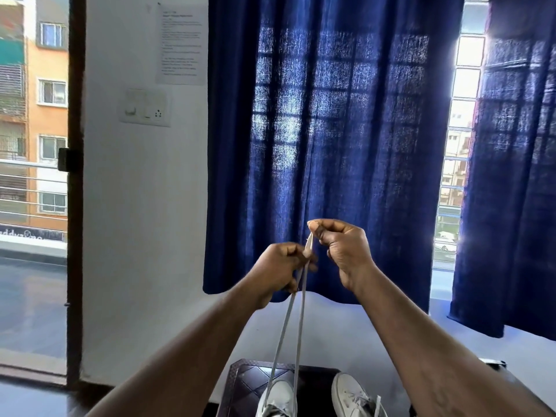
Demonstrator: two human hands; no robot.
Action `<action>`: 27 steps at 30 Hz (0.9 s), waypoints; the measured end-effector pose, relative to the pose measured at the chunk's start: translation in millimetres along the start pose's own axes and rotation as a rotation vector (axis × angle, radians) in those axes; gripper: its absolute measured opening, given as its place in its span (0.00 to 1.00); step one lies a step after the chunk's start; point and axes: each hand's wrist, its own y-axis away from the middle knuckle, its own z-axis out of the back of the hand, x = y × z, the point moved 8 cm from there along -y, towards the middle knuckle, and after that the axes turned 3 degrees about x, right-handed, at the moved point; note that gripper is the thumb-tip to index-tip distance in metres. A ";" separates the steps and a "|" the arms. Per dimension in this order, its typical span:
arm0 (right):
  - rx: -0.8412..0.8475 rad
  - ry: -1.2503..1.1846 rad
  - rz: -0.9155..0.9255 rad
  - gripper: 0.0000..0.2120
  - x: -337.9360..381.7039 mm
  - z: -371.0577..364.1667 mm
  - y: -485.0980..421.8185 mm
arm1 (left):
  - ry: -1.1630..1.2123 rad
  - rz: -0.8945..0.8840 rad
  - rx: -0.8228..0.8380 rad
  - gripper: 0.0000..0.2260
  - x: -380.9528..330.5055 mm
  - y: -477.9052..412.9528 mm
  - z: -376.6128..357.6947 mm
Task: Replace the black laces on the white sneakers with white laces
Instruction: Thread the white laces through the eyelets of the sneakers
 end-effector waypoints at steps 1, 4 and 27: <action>-0.014 0.001 0.000 0.04 -1.4 2.8 0.2 | 0.005 0.015 0.017 0.09 8.6 2.5 -1.3; -0.047 -0.023 -0.001 0.04 -5.5 12.8 6.7 | -0.023 0.052 0.096 0.09 41.4 10.8 -5.6; 0.127 0.058 -0.332 0.05 -166.0 -27.5 102.8 | -0.633 -0.161 0.006 0.05 49.5 5.0 5.6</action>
